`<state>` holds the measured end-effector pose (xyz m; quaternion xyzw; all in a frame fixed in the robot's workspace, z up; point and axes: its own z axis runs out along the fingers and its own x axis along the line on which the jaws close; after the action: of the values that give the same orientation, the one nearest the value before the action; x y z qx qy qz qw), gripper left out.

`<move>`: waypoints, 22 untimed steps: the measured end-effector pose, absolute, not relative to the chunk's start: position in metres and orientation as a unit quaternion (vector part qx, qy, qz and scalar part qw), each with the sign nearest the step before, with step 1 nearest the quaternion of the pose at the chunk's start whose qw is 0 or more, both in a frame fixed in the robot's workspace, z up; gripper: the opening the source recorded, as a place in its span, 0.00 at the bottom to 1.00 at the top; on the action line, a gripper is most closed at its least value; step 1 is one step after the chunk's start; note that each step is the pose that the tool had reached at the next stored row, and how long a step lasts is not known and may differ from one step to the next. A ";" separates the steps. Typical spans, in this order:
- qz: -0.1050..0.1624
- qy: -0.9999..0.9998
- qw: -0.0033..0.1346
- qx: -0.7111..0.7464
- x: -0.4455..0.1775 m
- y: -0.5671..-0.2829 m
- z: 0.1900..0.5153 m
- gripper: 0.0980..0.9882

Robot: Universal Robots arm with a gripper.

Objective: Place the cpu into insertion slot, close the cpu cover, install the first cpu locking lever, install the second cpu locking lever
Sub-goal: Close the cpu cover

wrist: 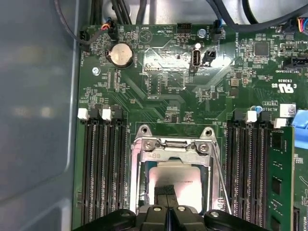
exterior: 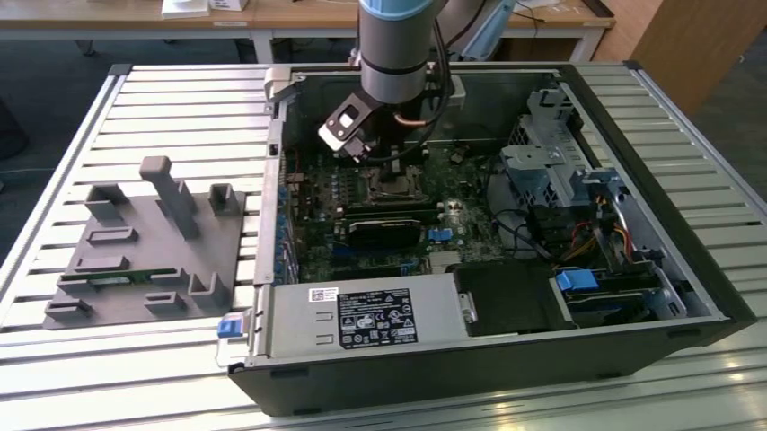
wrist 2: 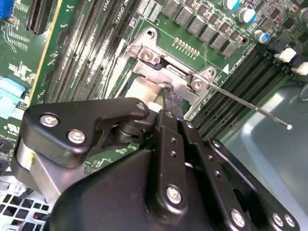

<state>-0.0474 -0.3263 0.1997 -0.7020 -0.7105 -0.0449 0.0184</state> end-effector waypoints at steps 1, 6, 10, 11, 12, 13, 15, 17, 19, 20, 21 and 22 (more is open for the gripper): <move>-0.044 -0.711 0.018 -0.702 -0.047 -0.326 0.201 0.01; -0.044 -0.711 0.018 -0.702 -0.050 -0.327 0.202 0.01; -0.044 -0.711 0.018 -0.701 -0.053 -0.327 0.202 0.01; -0.044 -0.711 0.018 -0.701 -0.053 -0.327 0.201 0.01; -0.044 -0.711 0.018 -0.701 -0.053 -0.327 0.200 0.01; -0.043 -0.711 0.018 -0.701 -0.053 -0.327 0.200 0.01; -0.043 -0.711 0.018 -0.701 -0.053 -0.327 0.198 0.01; -0.043 -0.711 0.018 -0.702 -0.052 -0.327 0.198 0.01; -0.044 -0.711 0.019 -0.702 -0.051 -0.327 0.197 0.01; -0.044 -0.711 0.019 -0.701 -0.050 -0.326 0.197 0.01; -0.044 -0.711 0.019 -0.701 -0.050 -0.326 0.198 0.01; -0.044 -0.711 0.020 -0.701 -0.049 -0.326 0.198 0.01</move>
<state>-0.0489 -0.3257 0.1978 -0.7015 -0.7111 -0.0444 0.0197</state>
